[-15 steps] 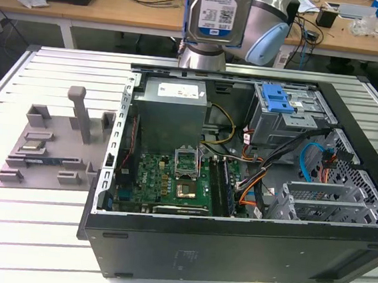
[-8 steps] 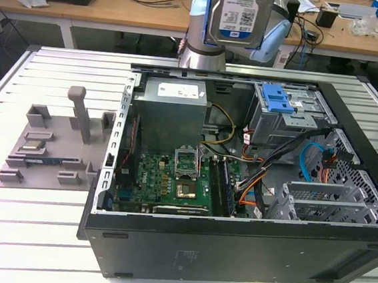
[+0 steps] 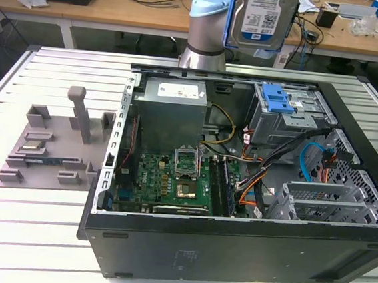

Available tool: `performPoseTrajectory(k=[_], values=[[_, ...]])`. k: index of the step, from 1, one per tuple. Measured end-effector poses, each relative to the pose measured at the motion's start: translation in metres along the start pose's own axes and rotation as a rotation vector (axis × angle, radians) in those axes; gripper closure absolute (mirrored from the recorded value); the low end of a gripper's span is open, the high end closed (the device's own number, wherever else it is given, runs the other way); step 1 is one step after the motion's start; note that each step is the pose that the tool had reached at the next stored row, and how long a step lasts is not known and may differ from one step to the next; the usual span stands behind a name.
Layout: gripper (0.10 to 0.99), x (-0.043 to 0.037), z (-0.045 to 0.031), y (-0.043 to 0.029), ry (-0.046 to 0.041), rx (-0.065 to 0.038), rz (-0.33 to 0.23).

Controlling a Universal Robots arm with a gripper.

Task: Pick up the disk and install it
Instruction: 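Pick up the disk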

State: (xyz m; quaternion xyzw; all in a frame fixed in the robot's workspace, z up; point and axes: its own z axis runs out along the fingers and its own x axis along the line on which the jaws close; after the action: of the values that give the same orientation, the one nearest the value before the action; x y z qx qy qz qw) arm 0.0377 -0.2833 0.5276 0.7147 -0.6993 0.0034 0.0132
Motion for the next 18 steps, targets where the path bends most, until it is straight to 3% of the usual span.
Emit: performPoseTrajectory(k=[5, 8, 10, 12, 18], values=[[0.718, 0.0005, -0.0003, -0.0236, -0.0001, 0.000, 0.000], [0.718, 0.0010, -0.0006, -0.0448, 0.0000, 0.000, 0.000], [0.718, 0.0011, -0.0007, -0.0515, -0.0001, 0.000, 0.000], [0.718, 0.0014, -0.0009, -0.0654, -0.0001, 0.000, 0.000], [0.718, 0.0019, -0.0012, -0.0890, 0.0000, 0.000, 0.000]])
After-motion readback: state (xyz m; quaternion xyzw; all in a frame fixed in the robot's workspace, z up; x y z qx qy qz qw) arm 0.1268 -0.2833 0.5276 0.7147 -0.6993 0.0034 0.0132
